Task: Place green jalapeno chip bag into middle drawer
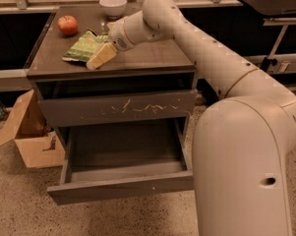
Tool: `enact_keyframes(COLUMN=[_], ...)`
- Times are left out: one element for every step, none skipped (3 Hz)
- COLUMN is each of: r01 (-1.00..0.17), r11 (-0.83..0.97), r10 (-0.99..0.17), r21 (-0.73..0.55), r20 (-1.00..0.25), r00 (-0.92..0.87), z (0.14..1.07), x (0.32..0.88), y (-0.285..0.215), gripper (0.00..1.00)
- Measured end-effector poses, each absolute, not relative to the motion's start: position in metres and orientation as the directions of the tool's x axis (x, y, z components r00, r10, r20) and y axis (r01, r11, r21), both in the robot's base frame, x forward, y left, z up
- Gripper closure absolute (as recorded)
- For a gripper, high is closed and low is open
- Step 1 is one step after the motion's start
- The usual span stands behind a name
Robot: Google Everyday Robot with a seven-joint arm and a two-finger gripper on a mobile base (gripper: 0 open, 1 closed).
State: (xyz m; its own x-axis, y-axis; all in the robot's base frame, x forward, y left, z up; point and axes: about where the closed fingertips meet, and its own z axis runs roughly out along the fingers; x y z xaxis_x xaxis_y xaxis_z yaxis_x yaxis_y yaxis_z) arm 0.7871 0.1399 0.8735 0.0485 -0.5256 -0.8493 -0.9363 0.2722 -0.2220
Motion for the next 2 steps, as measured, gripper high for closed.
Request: enact_keyframes(r01=[-0.934,-0.935], r11=[0.289,0.295], r10=[-0.522,-0.523], r21=[-0.209,-0.197], r20=[-0.852,-0.852], r00=[0.030,0.014], z=[0.8664,0.8600], x=[0.7969,0.8034], y=[0.1528,0.1619], gripper=[0.00,0.00])
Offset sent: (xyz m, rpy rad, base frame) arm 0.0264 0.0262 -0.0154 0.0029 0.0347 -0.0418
